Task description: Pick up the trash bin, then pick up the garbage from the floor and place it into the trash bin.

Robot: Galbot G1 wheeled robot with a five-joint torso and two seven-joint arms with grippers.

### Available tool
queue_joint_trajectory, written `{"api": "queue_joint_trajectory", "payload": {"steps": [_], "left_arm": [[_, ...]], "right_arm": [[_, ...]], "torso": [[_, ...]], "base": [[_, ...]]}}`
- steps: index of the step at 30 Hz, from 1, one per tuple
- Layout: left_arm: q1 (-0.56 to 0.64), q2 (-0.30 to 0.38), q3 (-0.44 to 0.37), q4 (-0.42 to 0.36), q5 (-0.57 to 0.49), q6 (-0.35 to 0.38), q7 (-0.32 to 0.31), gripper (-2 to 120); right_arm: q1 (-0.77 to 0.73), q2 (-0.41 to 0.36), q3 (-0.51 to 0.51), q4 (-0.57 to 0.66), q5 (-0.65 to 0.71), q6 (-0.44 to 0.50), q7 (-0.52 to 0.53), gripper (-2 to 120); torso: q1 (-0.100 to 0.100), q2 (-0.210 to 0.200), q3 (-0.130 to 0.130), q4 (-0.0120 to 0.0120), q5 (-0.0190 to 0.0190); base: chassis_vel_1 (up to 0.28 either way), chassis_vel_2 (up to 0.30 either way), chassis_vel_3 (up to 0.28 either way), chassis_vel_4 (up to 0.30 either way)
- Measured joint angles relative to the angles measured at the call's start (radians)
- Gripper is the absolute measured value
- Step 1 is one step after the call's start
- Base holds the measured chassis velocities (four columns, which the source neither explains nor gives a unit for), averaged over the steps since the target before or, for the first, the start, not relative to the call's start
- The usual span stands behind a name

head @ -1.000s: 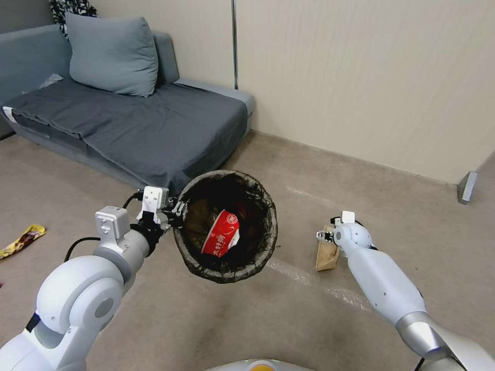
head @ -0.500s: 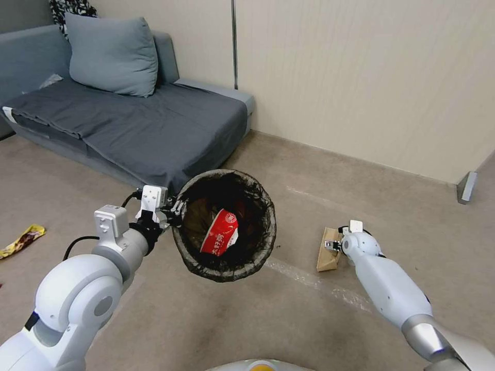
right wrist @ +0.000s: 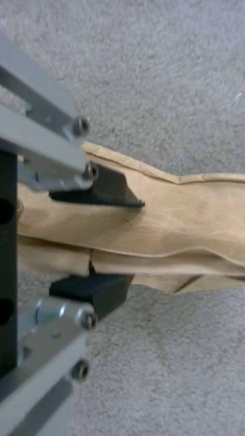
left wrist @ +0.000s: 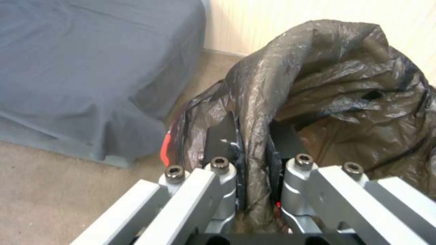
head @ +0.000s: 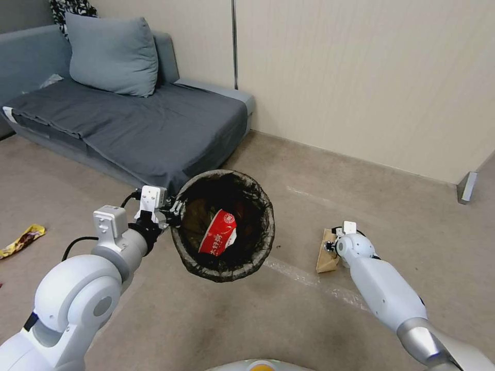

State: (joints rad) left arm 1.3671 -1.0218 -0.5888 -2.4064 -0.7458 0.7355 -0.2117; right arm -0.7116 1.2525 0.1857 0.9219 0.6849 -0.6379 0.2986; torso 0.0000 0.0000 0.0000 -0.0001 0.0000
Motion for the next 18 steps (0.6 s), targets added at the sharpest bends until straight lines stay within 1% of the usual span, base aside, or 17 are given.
{"api": "queue_joint_trajectory", "payload": {"steps": [1,2,4,5,8,13,18], "left_arm": [[-0.002,-0.001,0.001,0.002,0.001,0.0,0.0,6],[-0.002,-0.001,0.001,0.002,0.001,0.0,0.0,6],[-0.004,-0.001,0.002,0.002,0.001,0.0,0.0,6],[-0.004,-0.001,0.002,0.002,0.001,0.0,0.0,6],[-0.003,-0.002,0.002,0.002,0.0,0.0,0.0,6],[-0.002,-0.001,0.001,0.001,0.0,0.0,0.0,6],[-0.003,-0.001,-0.002,0.0,0.001,0.0,-0.001,6]], "right_arm": [[0.0,0.0,0.0,0.008,0.0,-0.003,0.002,25],[0.0,0.0,0.0,0.008,0.0,-0.003,0.002,25],[0.001,0.0,-0.001,0.01,0.0,-0.005,0.006,14],[0.001,0.0,-0.001,0.01,0.0,-0.005,0.006,14],[0.004,-0.001,-0.001,0.01,0.0,-0.005,0.01,0],[-0.002,-0.011,-0.001,0.025,0.002,-0.005,0.015,0],[-0.026,-0.049,0.003,0.091,0.025,-0.009,0.033,0]], "torso": [[0.0,0.0,0.0,0.0001,0.0],[0.0,0.0,0.0,0.0001,0.0],[0.0,0.0,0.0,0.0002,-0.0001],[0.0,0.0,0.0,0.0002,-0.0001],[0.0,0.0,0.0,0.0002,0.0],[0.0,0.0,0.0,0.0002,0.0],[0.0,0.0,0.0,0.0003,0.0003]], "base": [[0.0,0.0,0.0,0.0],[0.0,0.0,0.0,0.0],[0.0,0.0,0.0,0.0],[0.0,0.0,0.0,0.0],[0.0,0.0,0.0,0.0],[0.0,0.0,0.0,0.0],[0.0,0.0,0.0,0.0]]}}
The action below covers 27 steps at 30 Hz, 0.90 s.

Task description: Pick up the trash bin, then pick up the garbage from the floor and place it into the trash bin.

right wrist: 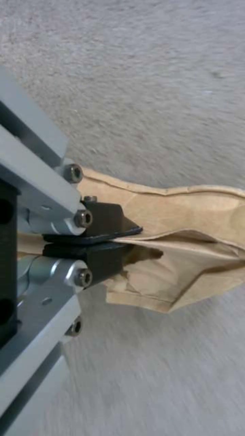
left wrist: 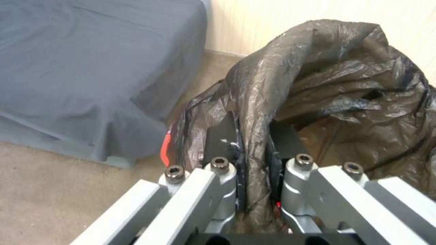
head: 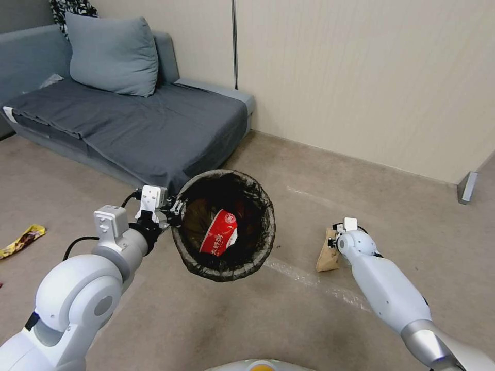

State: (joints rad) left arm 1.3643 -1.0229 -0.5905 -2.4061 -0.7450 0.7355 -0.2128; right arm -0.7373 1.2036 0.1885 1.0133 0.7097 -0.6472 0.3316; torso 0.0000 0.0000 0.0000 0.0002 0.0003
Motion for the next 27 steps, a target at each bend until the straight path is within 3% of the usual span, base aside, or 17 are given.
{"api": "queue_joint_trajectory", "payload": {"steps": [7,11,12,14,15,17,20,21,23,25,27], "left_arm": [[0.001,-0.007,-0.001,-0.003,0.008,0.0,-0.001,6],[0.009,-0.009,-0.005,-0.009,0.01,0.0,-0.005,6],[0.009,-0.009,-0.005,-0.009,0.01,0.0,-0.005,6],[0.017,-0.01,-0.014,-0.016,0.01,0.0,-0.005,6],[0.017,-0.01,-0.014,-0.016,0.01,0.0,-0.005,6],[0.021,-0.009,-0.02,-0.017,0.01,0.0,-0.006,6],[0.021,-0.01,-0.021,-0.017,0.011,0.0,-0.007,6],[0.02,-0.012,-0.02,-0.017,0.012,0.0,-0.007,6],[0.02,-0.015,-0.019,-0.017,0.013,0.0,-0.007,6],[0.017,-0.02,-0.014,-0.017,0.015,0.0,-0.006,6],[0.015,-0.021,-0.011,-0.017,0.015,0.0,-0.006,6]], "right_arm": [[-0.05,-0.112,0.018,0.17,0.067,-0.016,0.046,0],[-0.11,-0.2,0.059,0.356,0.138,-0.032,0.087,0],[-0.11,-0.2,0.059,0.356,0.138,-0.032,0.087,0],[-0.147,-0.251,0.096,0.486,0.201,-0.05,0.111,0],[-0.147,-0.251,0.096,0.486,0.201,-0.05,0.111,0],[-0.173,-0.296,0.142,0.618,0.259,-0.072,0.132,0],[-0.187,-0.344,0.193,0.764,0.34,-0.087,0.156,0],[-0.185,-0.371,0.219,0.831,0.389,-0.088,0.169,0],[-0.18,-0.388,0.232,0.878,0.427,-0.088,0.178,0],[-0.144,-0.429,0.254,1.002,0.544,-0.091,0.207,0],[-0.122,-0.441,0.258,1.051,0.585,-0.091,0.218,0]], "torso": [[0.0,0.0,0.0,-0.0004,-0.0005],[0.0,0.0,0.0,-0.0003,-0.0006],[0.0,0.0,0.0,-0.0003,-0.0006],[0.0,0.0,0.0,-0.0004,0.0004],[0.0,0.0,0.0,-0.0004,0.0004],[0.0,0.0,0.0,-0.0004,-0.0009],[0.0,0.0,0.0,-0.0004,0.0008],[0.0,0.0,0.0,0.0,-0.0009],[0.0,0.0,0.0,-0.0006,-0.0015],[0.0,0.0,0.0,-0.0003,0.0004],[0.0,0.0,0.0,-0.0002,-0.0011]], "base": [[0.0,0.0,0.0,0.0],[0.0,0.0,0.0,0.0],[0.0,0.0,0.0,0.0],[0.0,0.0,0.0,0.0],[0.0,0.0,0.0,0.0],[0.0,0.0,0.0,0.0],[0.0,0.0,0.0,0.0],[0.0,0.0,0.0,0.0],[0.0,0.0,0.0,0.0],[0.0,0.0,0.0,0.0],[0.0,0.0,0.0,0.0]]}}
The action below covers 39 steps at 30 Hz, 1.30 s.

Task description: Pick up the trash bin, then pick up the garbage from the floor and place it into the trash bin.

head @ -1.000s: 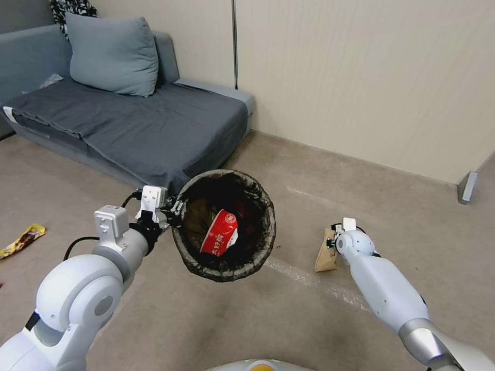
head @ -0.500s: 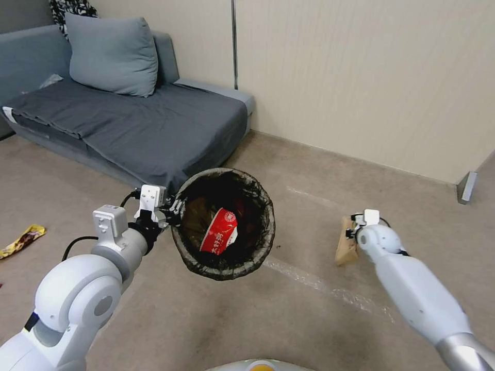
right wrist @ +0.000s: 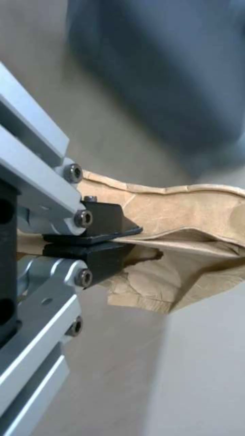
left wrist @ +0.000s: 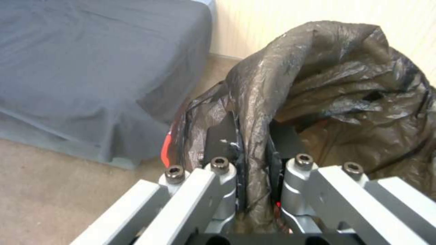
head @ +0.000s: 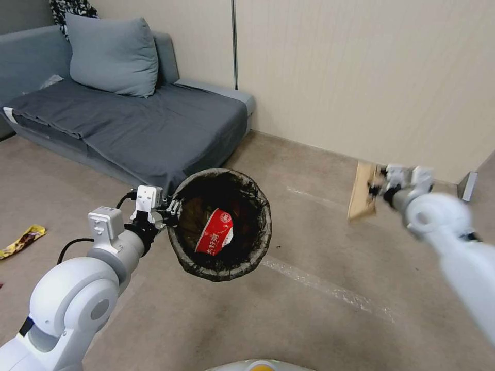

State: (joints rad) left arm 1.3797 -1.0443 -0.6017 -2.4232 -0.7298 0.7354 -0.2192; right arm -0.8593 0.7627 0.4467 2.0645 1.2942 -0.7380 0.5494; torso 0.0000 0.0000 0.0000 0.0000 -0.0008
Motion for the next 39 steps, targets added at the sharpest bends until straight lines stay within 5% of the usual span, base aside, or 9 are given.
{"api": "queue_joint_trajectory", "payload": {"steps": [3,11,19,26,39], "left_arm": [[-0.002,-0.001,0.003,0.002,-0.001,0.0,0.0,6],[-0.009,-0.001,0.011,0.002,-0.001,0.0,0.0,6],[-0.014,-0.006,0.016,0.012,0.004,0.0,0.0,6],[-0.013,-0.013,0.02,0.017,0.013,0.0,0.002,6],[-0.01,-0.015,0.014,0.019,0.014,0.0,0.005,6]], "right_arm": [[0.115,-0.019,-0.027,0.132,0.113,0.0,0.025,0],[0.302,0.01,-0.144,0.226,0.236,0.0,0.029,0],[0.482,0.099,-0.438,0.244,0.287,0.001,0.046,0],[0.496,0.125,-0.599,0.228,0.264,0.001,0.06,0],[0.402,0.147,-0.714,0.153,0.136,0.002,0.047,0]], "torso": [[0.0,0.0,0.0,0.0001,0.0008],[0.0,0.0,0.0,0.0,0.0006],[0.0,0.0,0.0,0.0001,0.0006],[0.0,0.0,0.0,0.0001,0.0008],[0.0,0.0,0.0,-0.0001,0.0008]], "base": [[0.0,0.0,0.0,0.0],[0.0,0.0,0.0,0.0],[0.0,0.0,0.0,0.0],[0.0,0.0,0.0,0.0],[0.0,0.0,0.0,0.0]]}}
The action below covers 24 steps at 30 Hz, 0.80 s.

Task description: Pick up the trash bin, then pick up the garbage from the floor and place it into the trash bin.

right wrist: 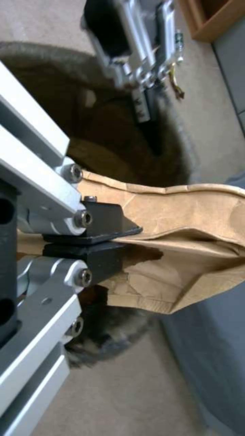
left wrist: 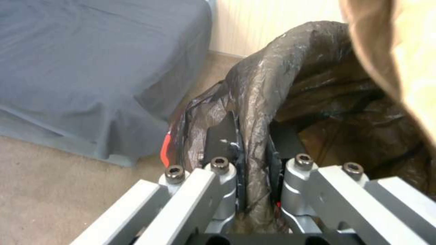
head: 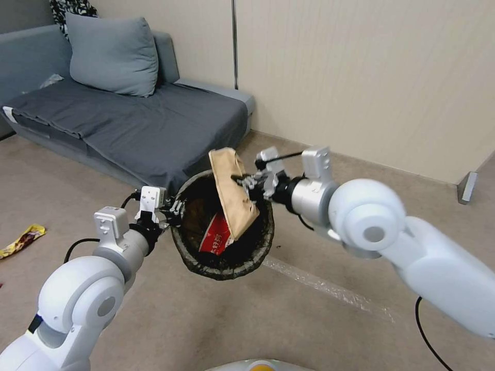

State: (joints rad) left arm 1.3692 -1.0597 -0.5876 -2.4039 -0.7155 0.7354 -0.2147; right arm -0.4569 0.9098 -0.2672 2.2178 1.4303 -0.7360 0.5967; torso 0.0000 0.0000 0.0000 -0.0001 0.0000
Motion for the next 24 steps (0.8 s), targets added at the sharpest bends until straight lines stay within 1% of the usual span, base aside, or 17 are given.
{"api": "queue_joint_trajectory", "payload": {"steps": [8,14,15,16,19,20,21,22,24], "left_arm": [[-0.002,-0.005,0.001,0.013,0.006,0.0,0.003,6],[-0.004,-0.011,0.005,0.017,0.013,0.0,0.009,6],[-0.004,-0.011,0.004,0.018,0.013,0.0,0.01,6],[-0.004,-0.011,0.004,0.018,0.013,0.0,0.01,6],[-0.004,-0.008,0.0,0.019,0.012,0.0,0.013,6],[-0.004,-0.008,0.0,0.019,0.012,0.0,0.013,6],[-0.006,-0.007,-0.001,0.019,0.011,0.0,0.013,6],[-0.008,-0.007,-0.001,0.02,0.01,0.0,0.013,6],[-0.01,-0.007,-0.001,0.024,0.01,0.0,0.013,6]], "right_arm": [[-0.029,0.017,-0.028,-0.029,-0.05,0.001,-0.012,0],[-0.029,0.027,-0.045,-0.034,-0.055,0.001,-0.017,0],[-0.029,0.029,-0.048,-0.035,-0.056,0.001,-0.018,4],[-0.029,0.029,-0.048,-0.035,-0.056,0.001,-0.018,4],[-0.029,0.034,-0.05,-0.04,-0.058,0.001,-0.018,19],[-0.029,0.034,-0.05,-0.04,-0.058,0.001,-0.018,19],[-0.029,0.035,-0.051,-0.042,-0.058,0.001,-0.018,22],[-0.029,0.036,-0.051,-0.042,-0.058,0.001,-0.018,29],[-0.028,0.038,-0.051,-0.045,-0.058,0.001,-0.018,37]], "torso": [[0.0,0.0,0.0,0.0,0.0],[0.0,0.0,0.0,0.0001,-0.0001],[0.0,0.0,0.0,0.0001,0.0],[0.0,0.0,0.0,0.0001,0.0],[0.0,0.0,0.0,0.0001,0.0],[0.0,0.0,0.0,0.0001,0.0],[0.0,0.0,0.0,0.0002,0.0],[0.0,0.0,0.0,0.0001,0.0],[0.0,0.0,0.0,0.0001,0.0]], "base": [[0.0,0.0,0.0,0.0],[0.0,0.0,0.0,0.0],[0.0,0.0,0.0,0.0],[0.0,0.0,0.0,0.0],[0.0,0.0,0.0,0.0],[0.0,0.0,0.0,0.0],[0.0,0.0,0.0,0.0],[0.0,0.0,0.0,0.0],[0.0,0.0,0.0,0.0]]}}
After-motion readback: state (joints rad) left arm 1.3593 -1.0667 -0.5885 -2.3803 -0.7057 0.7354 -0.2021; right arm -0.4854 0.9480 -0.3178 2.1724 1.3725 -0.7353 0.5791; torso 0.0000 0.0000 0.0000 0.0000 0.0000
